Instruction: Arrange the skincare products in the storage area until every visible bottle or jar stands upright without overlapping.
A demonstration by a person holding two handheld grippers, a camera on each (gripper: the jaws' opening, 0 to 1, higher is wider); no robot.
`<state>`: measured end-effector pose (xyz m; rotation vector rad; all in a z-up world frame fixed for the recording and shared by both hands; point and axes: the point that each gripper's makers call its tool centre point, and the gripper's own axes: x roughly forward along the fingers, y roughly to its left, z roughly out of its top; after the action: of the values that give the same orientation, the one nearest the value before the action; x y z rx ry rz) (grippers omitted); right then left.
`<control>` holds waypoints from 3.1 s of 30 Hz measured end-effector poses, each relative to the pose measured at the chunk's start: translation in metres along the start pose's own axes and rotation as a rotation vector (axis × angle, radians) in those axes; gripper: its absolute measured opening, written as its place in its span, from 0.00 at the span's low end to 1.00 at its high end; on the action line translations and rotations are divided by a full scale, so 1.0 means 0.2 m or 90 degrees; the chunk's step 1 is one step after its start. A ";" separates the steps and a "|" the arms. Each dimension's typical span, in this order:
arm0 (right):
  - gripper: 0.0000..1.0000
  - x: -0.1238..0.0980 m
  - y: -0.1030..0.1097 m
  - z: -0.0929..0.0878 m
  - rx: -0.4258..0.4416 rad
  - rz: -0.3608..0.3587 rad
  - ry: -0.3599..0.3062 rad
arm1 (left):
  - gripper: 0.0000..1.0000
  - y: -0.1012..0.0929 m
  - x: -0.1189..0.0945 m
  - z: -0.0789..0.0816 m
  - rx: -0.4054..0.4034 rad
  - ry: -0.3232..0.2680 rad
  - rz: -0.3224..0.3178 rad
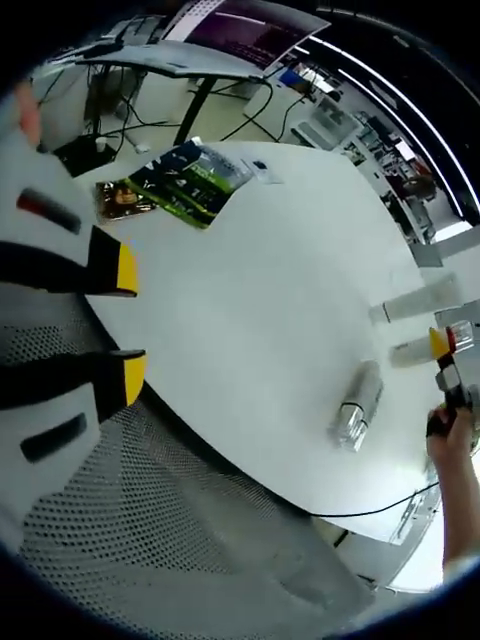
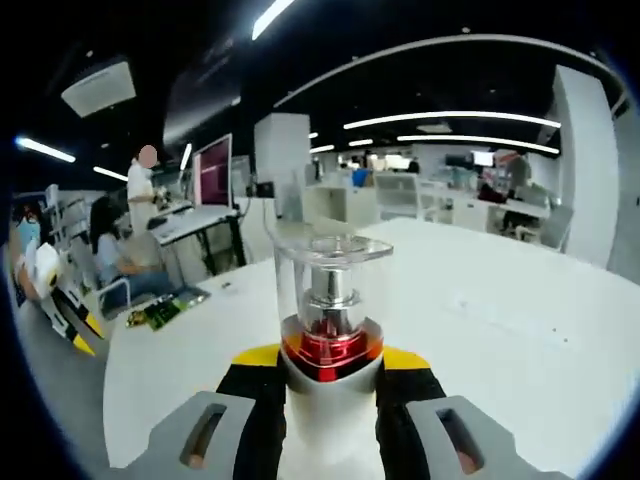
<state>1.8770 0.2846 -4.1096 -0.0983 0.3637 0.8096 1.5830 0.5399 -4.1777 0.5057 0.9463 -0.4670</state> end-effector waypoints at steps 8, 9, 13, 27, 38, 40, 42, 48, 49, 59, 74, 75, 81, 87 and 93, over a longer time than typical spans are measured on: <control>0.30 0.07 -0.02 -0.04 -0.031 0.005 -0.006 | 0.14 0.00 0.00 -0.01 0.002 0.005 -0.001; 0.30 0.07 -0.02 -0.04 -0.030 0.005 -0.007 | 0.14 0.00 0.00 -0.01 0.002 0.005 -0.001; 0.30 0.08 -0.03 -0.07 -0.036 0.001 -0.009 | 0.13 0.00 0.00 -0.01 0.003 0.004 0.000; 0.31 0.08 -0.03 -0.06 -0.092 0.016 -0.050 | 0.10 0.00 0.00 -0.01 0.007 0.008 0.000; 0.32 0.13 -0.06 -0.05 -0.088 0.023 -0.035 | 0.10 -0.01 0.01 -0.03 0.011 0.019 -0.002; 0.32 0.13 -0.06 -0.05 -0.091 0.024 -0.034 | 0.10 0.00 0.00 -0.03 0.011 0.021 0.001; 0.32 0.14 -0.07 -0.04 -0.089 0.019 -0.032 | 0.10 0.00 0.00 -0.03 0.010 0.021 0.002; 0.32 0.16 -0.11 -0.05 -0.082 0.010 -0.019 | 0.09 0.01 0.01 -0.03 0.009 0.019 0.006; 0.32 0.16 -0.11 -0.05 -0.080 0.010 -0.018 | 0.09 0.01 0.01 -0.03 0.009 0.020 0.006; 0.39 0.12 -0.11 -0.10 -0.066 0.034 0.051 | 0.09 0.02 0.00 -0.02 0.006 0.013 0.012; 0.28 0.15 -0.09 -0.11 -0.103 0.118 0.130 | 0.07 0.02 -0.01 -0.02 0.004 0.014 0.018; 0.28 0.15 -0.09 -0.11 -0.106 0.122 0.130 | 0.07 0.03 -0.01 -0.02 0.003 0.012 0.019; 0.29 0.17 -0.09 -0.11 -0.104 0.127 0.129 | 0.06 0.02 0.00 -0.03 0.004 0.018 0.017; 0.29 0.18 -0.11 -0.12 -0.098 0.130 0.128 | 0.05 0.02 0.00 -0.03 0.004 0.022 0.016; 0.28 0.16 -0.11 -0.14 -0.083 0.121 0.142 | 0.04 0.03 -0.01 -0.03 0.003 0.021 0.019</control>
<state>1.9056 0.2842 -4.1483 -0.2812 0.5362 1.0131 1.5817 0.5484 -4.1780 0.5327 0.9683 -0.4347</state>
